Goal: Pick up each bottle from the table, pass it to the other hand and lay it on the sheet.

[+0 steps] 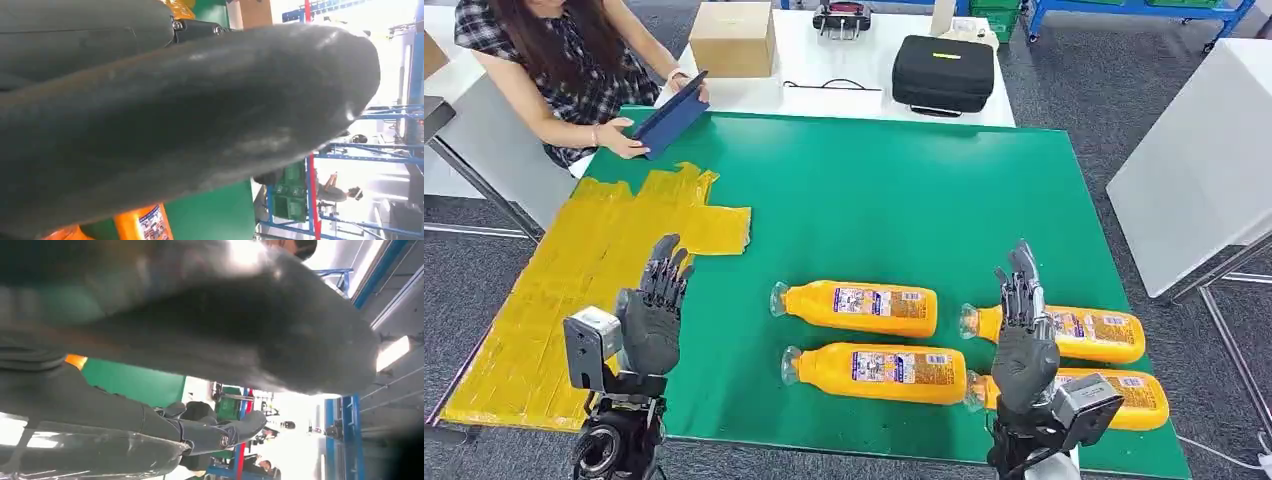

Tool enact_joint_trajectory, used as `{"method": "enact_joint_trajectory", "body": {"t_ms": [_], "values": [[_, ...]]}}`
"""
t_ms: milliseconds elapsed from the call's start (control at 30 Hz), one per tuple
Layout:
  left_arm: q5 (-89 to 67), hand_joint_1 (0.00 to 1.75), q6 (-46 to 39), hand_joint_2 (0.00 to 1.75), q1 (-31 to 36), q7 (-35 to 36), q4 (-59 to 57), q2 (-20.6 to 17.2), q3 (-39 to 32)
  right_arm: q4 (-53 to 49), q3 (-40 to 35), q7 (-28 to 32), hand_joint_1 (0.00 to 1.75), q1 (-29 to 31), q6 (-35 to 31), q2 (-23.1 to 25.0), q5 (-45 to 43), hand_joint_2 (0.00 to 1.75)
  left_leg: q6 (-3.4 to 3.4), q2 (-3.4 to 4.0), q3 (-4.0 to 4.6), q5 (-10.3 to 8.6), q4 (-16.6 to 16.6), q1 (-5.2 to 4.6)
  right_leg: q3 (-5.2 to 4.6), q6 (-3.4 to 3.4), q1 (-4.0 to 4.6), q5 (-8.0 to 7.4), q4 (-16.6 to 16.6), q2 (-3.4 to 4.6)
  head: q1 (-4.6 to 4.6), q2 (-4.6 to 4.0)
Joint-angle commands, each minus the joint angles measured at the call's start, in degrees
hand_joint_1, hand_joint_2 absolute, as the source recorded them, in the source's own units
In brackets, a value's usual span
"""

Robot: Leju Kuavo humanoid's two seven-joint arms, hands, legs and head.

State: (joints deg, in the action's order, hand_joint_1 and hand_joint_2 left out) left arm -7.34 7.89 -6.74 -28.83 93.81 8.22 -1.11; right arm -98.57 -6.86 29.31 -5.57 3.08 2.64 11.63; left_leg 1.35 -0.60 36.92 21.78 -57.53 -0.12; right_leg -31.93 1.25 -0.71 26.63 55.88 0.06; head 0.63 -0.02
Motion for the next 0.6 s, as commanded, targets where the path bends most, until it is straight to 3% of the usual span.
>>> {"method": "enact_joint_trajectory", "body": {"t_ms": [33, 267, 600], "values": [[0.14, 0.0, 1.5, 0.0, 0.32, 0.48, -0.44, -0.92, 0.11, 2.87, -0.06, 2.27, 0.0, 1.61, 0.2, -0.55, -0.51, 0.0, -0.08, 0.12, -0.23, 0.11, 0.04, 0.02, 0.23, -0.05, 0.02, 0.06, -0.09, 0.08, 0.0, 0.0], [-0.69, 0.0, 4.38, 0.0, 0.62, 2.35, -0.77, -2.15, 2.46, -3.49, -0.2, 0.12, 0.0, -3.01, -1.4, 1.7, 2.69, 0.0, -0.14, 0.0, -0.37, 0.18, 0.03, 0.0, 0.38, -0.09, 0.01, 0.18, -0.06, -0.06, 0.0, 0.0], [0.32, 0.0, 3.81, 0.0, -0.74, 2.52, -0.26, -1.38, 4.38, -4.01, 0.52, -1.55, 0.0, -5.97, 0.97, 0.53, 1.45, 0.0, -0.12, 0.03, -0.39, 0.19, 0.04, 0.01, 0.41, -0.08, 0.02, 0.16, -0.12, -0.04, 0.0, 0.0]]}}
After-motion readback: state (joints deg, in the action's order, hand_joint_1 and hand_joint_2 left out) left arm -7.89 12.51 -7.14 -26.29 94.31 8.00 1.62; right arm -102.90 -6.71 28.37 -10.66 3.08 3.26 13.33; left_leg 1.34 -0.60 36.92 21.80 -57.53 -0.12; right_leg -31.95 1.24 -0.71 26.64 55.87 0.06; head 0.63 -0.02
